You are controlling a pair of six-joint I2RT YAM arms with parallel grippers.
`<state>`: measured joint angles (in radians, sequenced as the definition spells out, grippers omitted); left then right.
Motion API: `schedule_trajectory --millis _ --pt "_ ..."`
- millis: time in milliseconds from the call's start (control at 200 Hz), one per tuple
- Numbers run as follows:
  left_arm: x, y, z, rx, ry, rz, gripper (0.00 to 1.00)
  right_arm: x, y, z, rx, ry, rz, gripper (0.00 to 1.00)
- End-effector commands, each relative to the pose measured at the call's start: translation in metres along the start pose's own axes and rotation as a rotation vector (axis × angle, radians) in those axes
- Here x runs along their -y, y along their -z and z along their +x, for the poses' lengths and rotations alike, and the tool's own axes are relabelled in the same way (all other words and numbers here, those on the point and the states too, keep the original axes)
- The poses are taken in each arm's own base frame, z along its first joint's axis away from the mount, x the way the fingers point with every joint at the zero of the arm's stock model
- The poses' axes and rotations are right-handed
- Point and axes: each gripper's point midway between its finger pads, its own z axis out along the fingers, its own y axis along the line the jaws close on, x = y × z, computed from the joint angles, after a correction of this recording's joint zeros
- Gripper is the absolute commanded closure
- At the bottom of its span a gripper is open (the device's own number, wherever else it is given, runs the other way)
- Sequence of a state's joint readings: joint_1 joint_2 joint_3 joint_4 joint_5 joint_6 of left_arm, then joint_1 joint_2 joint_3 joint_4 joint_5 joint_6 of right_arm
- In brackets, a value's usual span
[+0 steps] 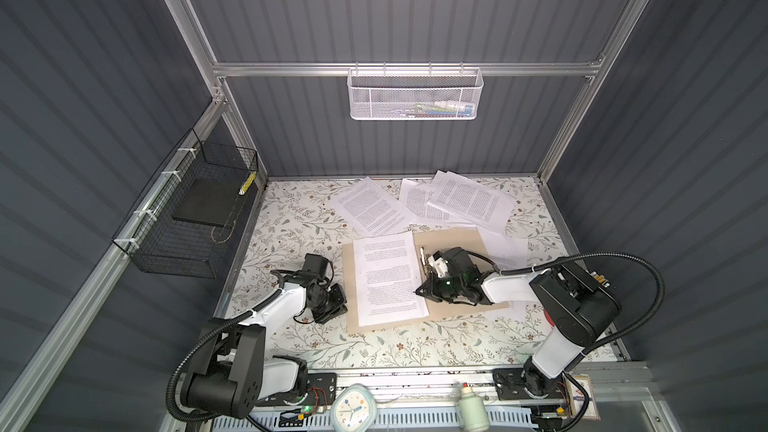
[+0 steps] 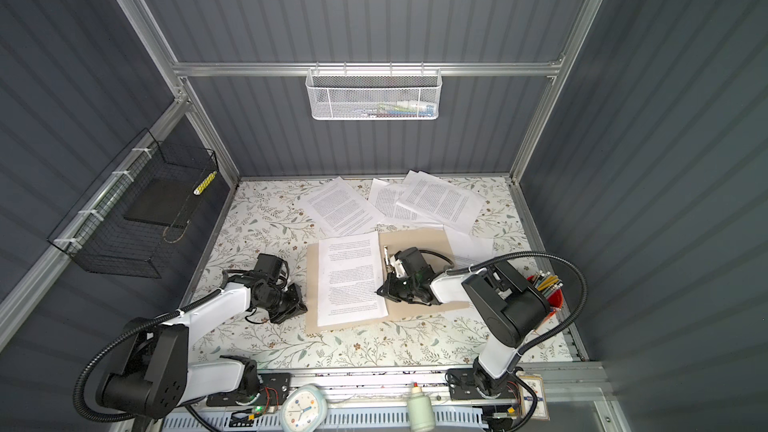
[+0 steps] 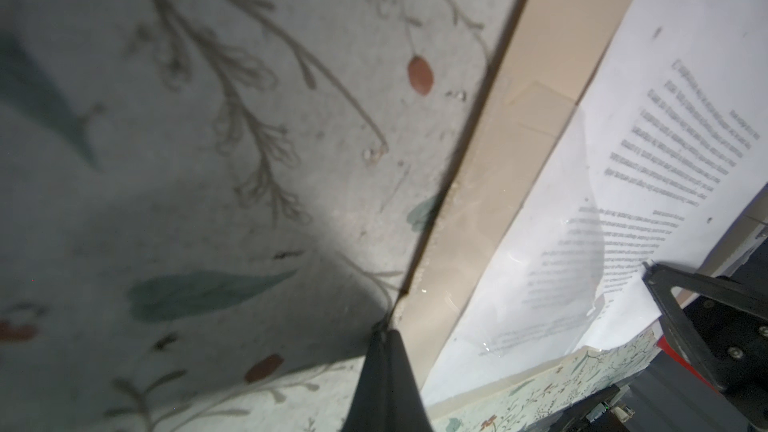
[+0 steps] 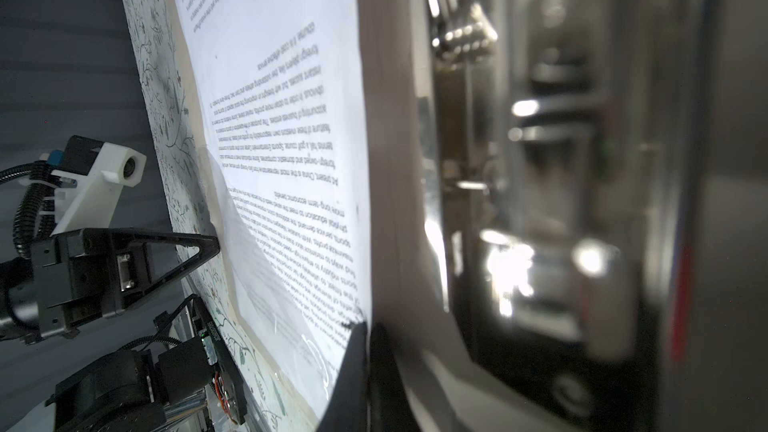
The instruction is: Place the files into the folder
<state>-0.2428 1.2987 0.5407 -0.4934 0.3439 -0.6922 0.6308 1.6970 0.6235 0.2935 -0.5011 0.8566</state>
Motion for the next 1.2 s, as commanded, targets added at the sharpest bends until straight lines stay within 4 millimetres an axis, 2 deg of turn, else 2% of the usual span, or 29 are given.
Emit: schedule_trajectory --millis 0,535,880,1015,1196 --pt "-0.034 -0.012 0.017 -0.056 0.043 -0.134 1.00 -0.001 -0.006 0.002 -0.019 0.006 -0.013 1.00" --pt "-0.026 -0.007 0.013 -0.041 0.036 -0.110 1.00 -0.022 -0.018 0.024 -0.113 0.094 -0.047 1.00" --pt "-0.021 -0.005 0.010 -0.033 0.030 -0.097 1.00 -0.030 -0.027 0.027 -0.135 0.113 -0.076 1.00" --pt "-0.020 -0.002 0.010 -0.030 0.027 -0.101 0.99 -0.024 -0.030 0.026 -0.126 0.092 -0.057 1.00" --pt "-0.024 0.017 -0.001 0.044 0.008 -0.169 0.96 -0.014 -0.025 0.024 -0.093 0.071 -0.012 1.00"
